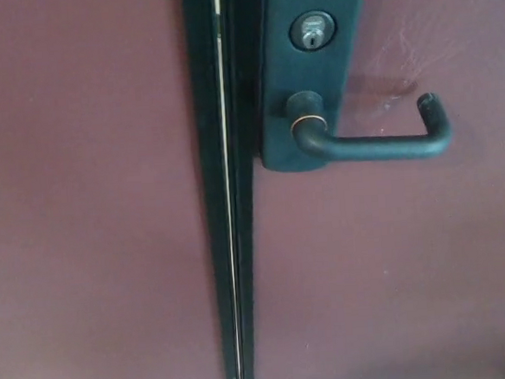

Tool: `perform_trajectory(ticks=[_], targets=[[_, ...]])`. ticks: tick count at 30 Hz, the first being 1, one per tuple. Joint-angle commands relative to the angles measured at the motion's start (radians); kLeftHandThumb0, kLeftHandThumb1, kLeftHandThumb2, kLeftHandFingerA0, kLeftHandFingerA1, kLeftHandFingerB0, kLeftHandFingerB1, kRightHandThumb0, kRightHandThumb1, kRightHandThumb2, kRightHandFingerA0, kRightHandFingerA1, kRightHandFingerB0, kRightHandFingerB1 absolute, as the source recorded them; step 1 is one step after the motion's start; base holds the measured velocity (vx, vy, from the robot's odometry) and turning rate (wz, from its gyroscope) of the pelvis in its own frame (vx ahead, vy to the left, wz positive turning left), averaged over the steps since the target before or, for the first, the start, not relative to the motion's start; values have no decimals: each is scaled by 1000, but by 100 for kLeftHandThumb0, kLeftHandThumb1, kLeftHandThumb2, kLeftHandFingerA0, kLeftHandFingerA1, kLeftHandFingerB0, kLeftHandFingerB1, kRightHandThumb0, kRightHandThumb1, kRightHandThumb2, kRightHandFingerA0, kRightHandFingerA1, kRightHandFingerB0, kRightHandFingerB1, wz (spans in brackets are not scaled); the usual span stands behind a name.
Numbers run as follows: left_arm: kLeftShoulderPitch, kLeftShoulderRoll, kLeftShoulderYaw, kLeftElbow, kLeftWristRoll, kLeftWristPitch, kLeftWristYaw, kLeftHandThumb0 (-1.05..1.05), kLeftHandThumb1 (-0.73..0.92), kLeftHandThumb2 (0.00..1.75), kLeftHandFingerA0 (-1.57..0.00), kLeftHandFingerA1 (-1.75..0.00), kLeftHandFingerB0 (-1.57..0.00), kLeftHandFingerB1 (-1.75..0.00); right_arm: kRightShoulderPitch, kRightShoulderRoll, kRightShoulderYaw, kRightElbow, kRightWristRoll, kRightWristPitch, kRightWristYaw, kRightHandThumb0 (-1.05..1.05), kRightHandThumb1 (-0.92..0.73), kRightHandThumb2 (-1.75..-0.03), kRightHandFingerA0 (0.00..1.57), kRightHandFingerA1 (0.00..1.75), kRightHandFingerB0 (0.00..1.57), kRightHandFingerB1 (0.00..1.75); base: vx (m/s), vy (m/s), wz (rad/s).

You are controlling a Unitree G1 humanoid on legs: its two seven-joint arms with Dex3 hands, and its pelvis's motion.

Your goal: The robot walks towards the door handle and put its right hand on it and twist the handle

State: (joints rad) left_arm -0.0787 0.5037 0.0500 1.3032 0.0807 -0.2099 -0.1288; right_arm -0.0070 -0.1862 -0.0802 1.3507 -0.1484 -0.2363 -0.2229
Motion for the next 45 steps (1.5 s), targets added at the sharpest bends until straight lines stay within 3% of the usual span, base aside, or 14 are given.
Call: perform_trajectory(ticks=[1, 13, 21, 25, 26, 28, 29, 32, 34, 35, 37, 38, 45], targets=[[10, 1, -2, -1, 15, -8, -3, -32, 60, 59, -74, -53, -62, -68, -2, -8, 6, 2, -11, 20, 7, -32, -61, -58, 66, 45, 57, 41, 0, 0, 0], [14, 4, -12, 2, 28, -16, 4, -32, 60, 58, -74, -52, -63, -67, -15, -9, 13, -3, -10, 12, 4, -31, -61, -58, 66, 45, 57, 41, 0, 0, 0], [13, 3, 4, 2, 19, -14, -1, -32, 60, 58, -75, -53, -63, -67, -41, 11, -267, -99, 232, -94, 83, -31, -60, -59, 68, 50, 55, 40, 0, 0, 0], [20, 6, 3, 4, 25, -16, 0, -32, 60, 58, -74, -53, -63, -67, 46, 25, -321, -304, 269, -203, 123, -30, -59, -58, 66, 50, 55, 40, 0, 0, 0], [22, 6, 4, 5, 24, -18, -4, -31, 60, 58, -74, -54, -63, -67, 132, 19, -304, -504, 242, -217, 118, -31, -58, -58, 62, 45, 53, 39, 0, 0, 0], [20, 6, 6, 5, 23, -15, -4, -31, 61, 58, -74, -54, -63, -68, 183, 11, -302, -656, 236, -201, 127, -32, -58, -58, 60, 44, 52, 39, 0, 0, 0], [22, 6, 4, 5, 25, -15, 1, -31, 61, 58, -75, -56, -63, -68, 241, 7, -306, -870, 253, -148, 140, -35, -60, -58, 57, 43, 50, 38, 0, 0, 0], [25, 5, 7, 6, 22, -15, 5, -31, 61, 58, -75, -56, -63, -68, 289, 2, -319, -1073, 288, -95, 165, -36, -60, -58, 54, 42, 49, 37, 0, 0, 0], [22, 2, 13, 10, 17, -9, 2, -31, 61, 58, -76, -56, -64, -68, 317, -34, -338, -1248, 344, -69, 210, -41, -62, -58, 40, 66, 37, 57, 0, 0, 0], [22, 2, 12, 10, 18, -8, 2, -31, 61, 58, -76, -56, -64, -68, 319, -41, -340, -1266, 346, -66, 214, -41, -62, -58, 40, 66, 37, 57, 0, 0, 0], [22, 1, 12, 14, 19, -4, 3, -31, 61, 58, -76, -56, -64, -68, 352, -108, -349, -1428, 369, -4, 268, -53, -63, -58, 23, 97, 26, 82, 0, 0, 0], [23, 1, 9, 14, 22, -4, 3, -31, 61, 59, -76, -56, -64, -68, 360, -128, -354, -1472, 391, 10, 290, -62, -65, -56, 18, 104, 24, 86, 0, 0, 0], [19, 5, -4, 14, 36, -5, 6, -31, 62, 59, -76, -56, -63, -68, 346, -258, -385, -1766, 491, 129, 353, -83, -64, -58, 13, 100, 22, 84, 0, 0, 0]])
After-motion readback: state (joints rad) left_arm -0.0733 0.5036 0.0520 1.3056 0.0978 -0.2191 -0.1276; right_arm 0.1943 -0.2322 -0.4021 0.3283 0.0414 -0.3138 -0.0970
